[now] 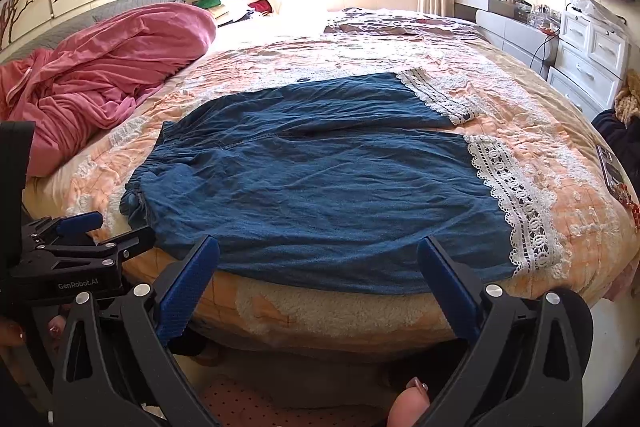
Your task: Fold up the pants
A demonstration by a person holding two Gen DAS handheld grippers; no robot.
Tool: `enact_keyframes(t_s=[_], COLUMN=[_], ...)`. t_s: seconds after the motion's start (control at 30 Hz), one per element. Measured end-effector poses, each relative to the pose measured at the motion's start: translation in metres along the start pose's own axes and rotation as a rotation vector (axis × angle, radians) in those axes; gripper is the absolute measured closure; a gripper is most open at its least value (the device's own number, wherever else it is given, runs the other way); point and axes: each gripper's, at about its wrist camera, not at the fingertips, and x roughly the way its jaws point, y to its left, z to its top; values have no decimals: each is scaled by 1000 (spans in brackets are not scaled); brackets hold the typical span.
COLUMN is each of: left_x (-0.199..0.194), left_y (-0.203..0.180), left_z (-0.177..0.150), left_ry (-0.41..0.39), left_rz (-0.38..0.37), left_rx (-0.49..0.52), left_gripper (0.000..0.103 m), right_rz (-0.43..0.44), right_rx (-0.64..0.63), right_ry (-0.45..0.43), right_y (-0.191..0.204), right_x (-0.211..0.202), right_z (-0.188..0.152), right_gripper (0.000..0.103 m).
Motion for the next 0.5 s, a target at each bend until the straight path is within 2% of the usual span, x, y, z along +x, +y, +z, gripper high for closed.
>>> enact_keyframes(t_s=[0.5], left_x=[0], left_y=[0], left_z=[1], left_ry=[-1], left_rz=[0], left_rx=[0], left_gripper=[9], right_rz=[-8], right_rx=[0], right_ry=[0], right_y=[-2], right_x=[2], right_z=[1], right_gripper=[4])
